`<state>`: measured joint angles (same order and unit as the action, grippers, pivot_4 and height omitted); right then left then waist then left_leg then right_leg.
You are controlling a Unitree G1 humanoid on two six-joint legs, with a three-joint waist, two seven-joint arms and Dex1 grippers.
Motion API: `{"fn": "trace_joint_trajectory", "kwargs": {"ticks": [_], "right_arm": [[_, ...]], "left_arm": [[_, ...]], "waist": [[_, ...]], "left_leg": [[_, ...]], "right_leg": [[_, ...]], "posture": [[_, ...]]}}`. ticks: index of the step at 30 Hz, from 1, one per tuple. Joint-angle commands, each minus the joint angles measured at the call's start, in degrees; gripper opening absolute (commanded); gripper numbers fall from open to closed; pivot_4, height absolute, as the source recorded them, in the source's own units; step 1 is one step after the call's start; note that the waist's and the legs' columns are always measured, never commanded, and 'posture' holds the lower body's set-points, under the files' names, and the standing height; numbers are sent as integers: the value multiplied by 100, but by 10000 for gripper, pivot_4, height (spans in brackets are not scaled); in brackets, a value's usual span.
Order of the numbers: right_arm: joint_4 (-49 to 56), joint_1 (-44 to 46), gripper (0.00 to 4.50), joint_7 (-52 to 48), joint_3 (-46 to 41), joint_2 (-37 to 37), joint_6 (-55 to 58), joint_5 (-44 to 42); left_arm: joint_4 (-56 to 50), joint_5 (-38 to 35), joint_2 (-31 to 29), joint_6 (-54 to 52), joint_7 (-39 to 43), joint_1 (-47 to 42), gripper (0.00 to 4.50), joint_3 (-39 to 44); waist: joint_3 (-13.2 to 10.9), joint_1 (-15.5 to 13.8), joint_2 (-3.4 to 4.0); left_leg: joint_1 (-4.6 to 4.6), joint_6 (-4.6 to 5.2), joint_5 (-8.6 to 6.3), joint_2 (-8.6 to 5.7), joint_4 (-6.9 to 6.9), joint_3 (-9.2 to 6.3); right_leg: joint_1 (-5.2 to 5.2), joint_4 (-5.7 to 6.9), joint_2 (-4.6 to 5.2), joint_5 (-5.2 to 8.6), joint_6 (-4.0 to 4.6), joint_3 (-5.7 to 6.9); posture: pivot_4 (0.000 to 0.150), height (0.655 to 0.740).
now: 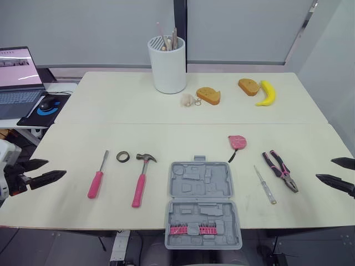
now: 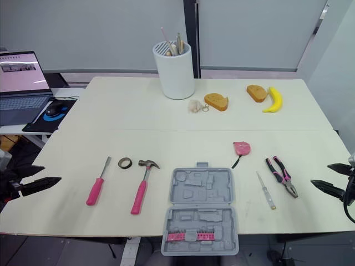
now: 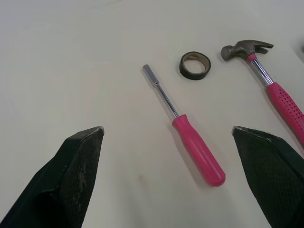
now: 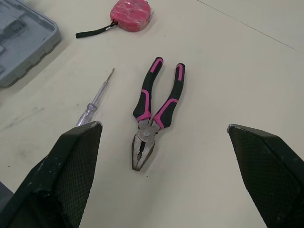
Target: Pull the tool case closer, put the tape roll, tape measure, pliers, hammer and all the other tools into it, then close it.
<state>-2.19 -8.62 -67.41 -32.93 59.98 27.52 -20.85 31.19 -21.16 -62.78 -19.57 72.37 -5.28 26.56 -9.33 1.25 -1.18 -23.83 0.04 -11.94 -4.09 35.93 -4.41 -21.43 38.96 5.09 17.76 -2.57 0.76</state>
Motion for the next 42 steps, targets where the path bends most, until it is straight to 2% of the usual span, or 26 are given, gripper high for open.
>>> {"fn": "trace_joint_trajectory", "kwargs": {"ticks": [1, 19, 24, 29, 33, 37, 42], "right_arm": [[26, 4, 44829, 35, -78, 43, -158, -10], [378, 126, 44829, 671, 208, -173, -297, 71], [924, 298, 44829, 829, 427, -306, -125, -120], [1702, 1008, 44829, 998, 1162, -571, 99, -375], [2218, 1909, 44829, 1138, 1862, -938, 377, -713], [2976, 3187, 44829, 1306, 2689, -1854, 716, -1481], [3289, 3902, 44829, 1662, 3062, -2505, 1048, -1996]], "left_arm": [[-211, -20, -35, -14, -87, -2, 45000, 13], [-798, -125, 64, -266, -392, -249, 45000, -71], [-1257, -153, 80, -344, -356, -164, 45000, -149], [-1743, -140, 70, -563, -357, -128, 45000, -357], [-1883, -55, 96, -530, -405, -38, 45000, -502], [-2199, 67, 93, -449, -420, 411, 45000, -572], [-2357, 359, -8, -283, -490, 1139, 45000, -515]], "waist": [[0, 0, 0], [0, 1, 1], [-1, 12, 1], [-1, 28, 2], [-3, 31, 4], [-6, 73, 6], [-5, 25, 1]], "left_leg": [[0, 0, 0, 0, 0, 0], [-1, -1, -1, 0, 0, 2], [-1, -1, -1, 1, 1, 3], [0, -1, -1, 2, 2, 3], [-2, -1, -1, 3, 1, 2], [-5, -2, -1, 4, 0, 3], [-12, -3, -9, 5, -1, 4]], "right_leg": [[0, 0, 0, 0, 0, 0], [0, 0, 0, 0, 0, -1], [0, 1, -1, 0, 0, -2], [0, 1, -2, 0, 0, -2], [-3, 1, -3, -1, 0, -2], [-14, 6, -6, -2, 2, -9], [-43, -1, -6, -3, 4, -8]], "posture": [[1500, 7400], [1500, 7400], [1500, 7400], [1500, 7400], [1500, 7400], [1500, 7400], [1500, 7400]]}}
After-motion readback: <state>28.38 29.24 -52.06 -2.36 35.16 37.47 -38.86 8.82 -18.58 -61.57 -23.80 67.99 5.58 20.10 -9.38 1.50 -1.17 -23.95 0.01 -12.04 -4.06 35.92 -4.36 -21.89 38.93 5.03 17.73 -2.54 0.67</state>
